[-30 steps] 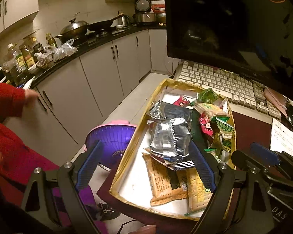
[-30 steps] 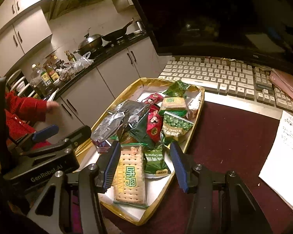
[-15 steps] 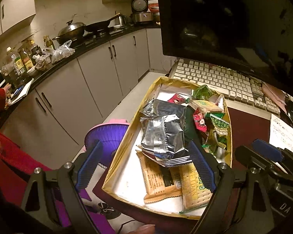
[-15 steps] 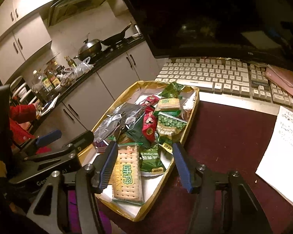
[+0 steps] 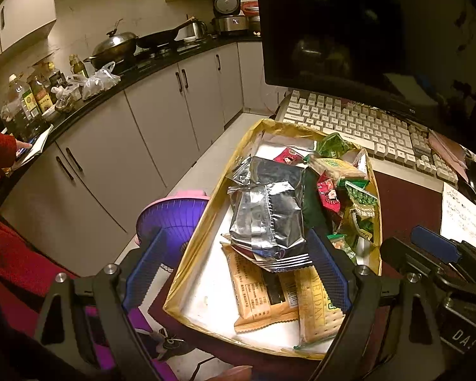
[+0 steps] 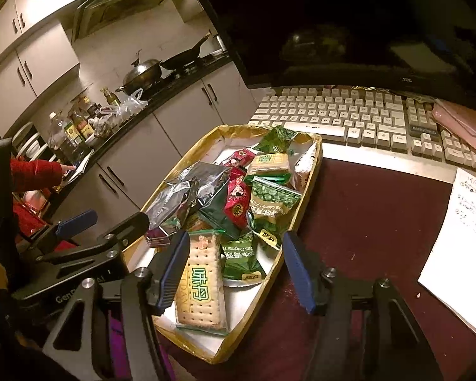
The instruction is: Organize snacks
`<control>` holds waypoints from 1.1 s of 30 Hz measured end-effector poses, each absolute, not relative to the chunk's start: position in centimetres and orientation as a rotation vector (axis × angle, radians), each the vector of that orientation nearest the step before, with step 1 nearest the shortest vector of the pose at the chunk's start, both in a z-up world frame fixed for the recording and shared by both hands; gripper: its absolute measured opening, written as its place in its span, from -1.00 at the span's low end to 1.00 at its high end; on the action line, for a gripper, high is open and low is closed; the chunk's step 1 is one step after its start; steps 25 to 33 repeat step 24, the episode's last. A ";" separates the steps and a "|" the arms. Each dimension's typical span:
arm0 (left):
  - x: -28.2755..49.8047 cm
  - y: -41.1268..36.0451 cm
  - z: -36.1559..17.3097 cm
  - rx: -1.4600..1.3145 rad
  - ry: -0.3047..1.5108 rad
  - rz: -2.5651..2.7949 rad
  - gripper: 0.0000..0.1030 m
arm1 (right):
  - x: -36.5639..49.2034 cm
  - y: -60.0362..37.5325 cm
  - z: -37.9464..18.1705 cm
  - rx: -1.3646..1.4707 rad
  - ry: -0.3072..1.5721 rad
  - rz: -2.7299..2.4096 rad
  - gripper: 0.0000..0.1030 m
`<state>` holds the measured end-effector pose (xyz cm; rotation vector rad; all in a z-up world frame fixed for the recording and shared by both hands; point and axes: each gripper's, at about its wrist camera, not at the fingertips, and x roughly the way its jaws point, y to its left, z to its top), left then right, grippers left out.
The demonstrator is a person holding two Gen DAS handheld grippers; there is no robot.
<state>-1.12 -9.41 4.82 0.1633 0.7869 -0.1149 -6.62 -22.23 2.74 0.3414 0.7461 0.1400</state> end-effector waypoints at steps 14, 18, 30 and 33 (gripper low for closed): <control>-1.2 -8.7 4.7 0.158 0.786 -0.114 0.73 | -6.6 -21.6 2.8 0.324 0.748 0.142 0.18; -1.2 -8.6 4.6 0.150 0.794 -0.115 0.73 | -6.6 -21.5 2.8 0.323 0.750 0.145 0.18; -1.2 -8.6 4.6 0.156 0.789 -0.126 0.73 | -6.5 -21.5 2.8 0.320 0.751 0.145 0.18; -1.2 -8.6 4.6 0.156 0.789 -0.126 0.73 | -6.5 -21.5 2.8 0.320 0.751 0.145 0.18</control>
